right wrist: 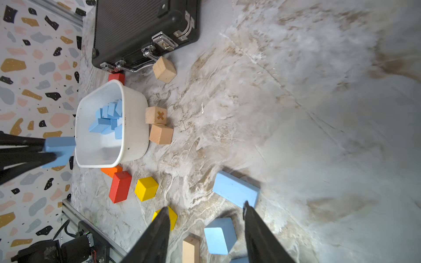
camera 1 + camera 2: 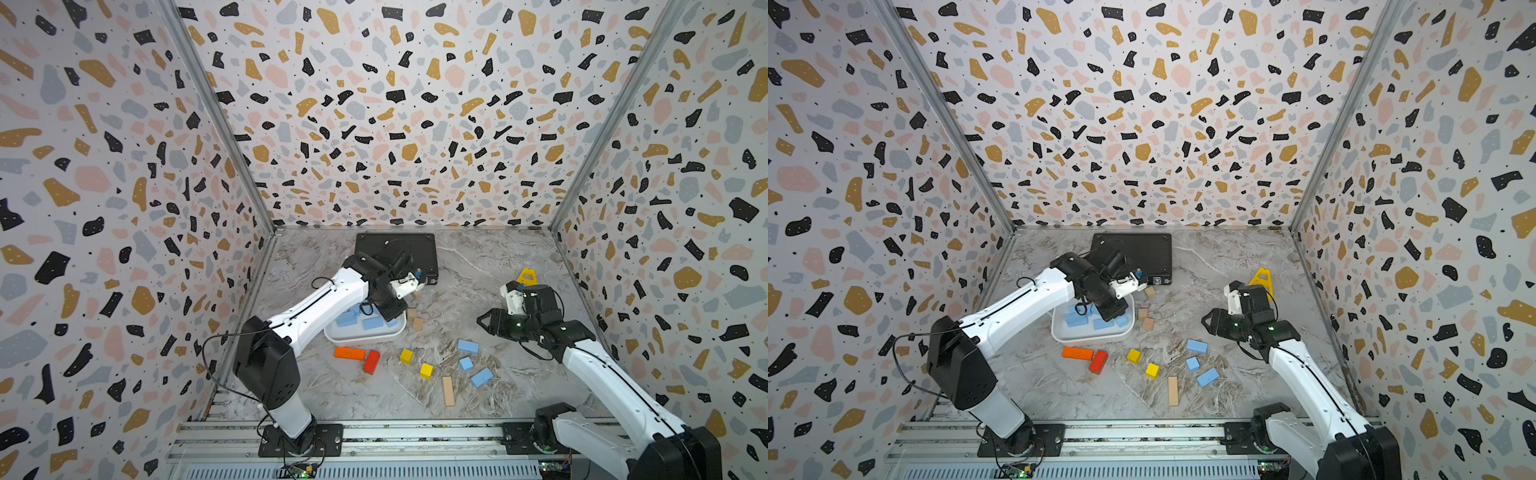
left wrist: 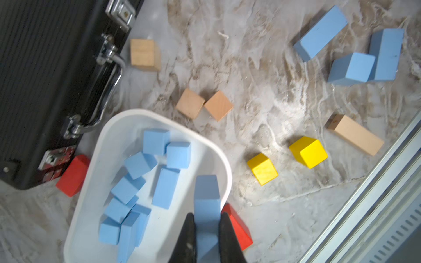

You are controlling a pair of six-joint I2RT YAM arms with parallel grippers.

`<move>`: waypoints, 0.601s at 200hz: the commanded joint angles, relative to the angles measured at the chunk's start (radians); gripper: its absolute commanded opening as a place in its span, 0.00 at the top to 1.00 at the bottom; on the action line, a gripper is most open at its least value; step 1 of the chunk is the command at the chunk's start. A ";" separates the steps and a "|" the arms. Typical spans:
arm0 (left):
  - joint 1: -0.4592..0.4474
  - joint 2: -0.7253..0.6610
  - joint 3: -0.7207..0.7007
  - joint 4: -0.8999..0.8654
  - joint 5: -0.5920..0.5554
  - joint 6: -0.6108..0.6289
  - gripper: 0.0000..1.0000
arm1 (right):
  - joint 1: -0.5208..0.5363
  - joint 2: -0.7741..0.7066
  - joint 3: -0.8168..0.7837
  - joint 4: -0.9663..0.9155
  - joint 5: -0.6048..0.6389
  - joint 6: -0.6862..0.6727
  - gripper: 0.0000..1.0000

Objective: Pick out the blue building blocks
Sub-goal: Place the building block in the storage box.

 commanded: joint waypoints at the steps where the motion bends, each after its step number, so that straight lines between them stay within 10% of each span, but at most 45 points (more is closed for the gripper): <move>1: 0.098 -0.033 -0.044 -0.040 0.102 0.218 1.00 | 0.062 0.031 0.054 0.072 0.045 -0.001 0.46; 45: 0.200 0.018 -0.114 0.010 0.116 0.560 1.00 | 0.120 0.076 0.086 0.066 0.075 -0.015 0.46; 120: 0.201 0.185 -0.084 0.109 0.107 0.628 1.00 | 0.133 -0.011 0.048 0.003 0.129 -0.021 0.46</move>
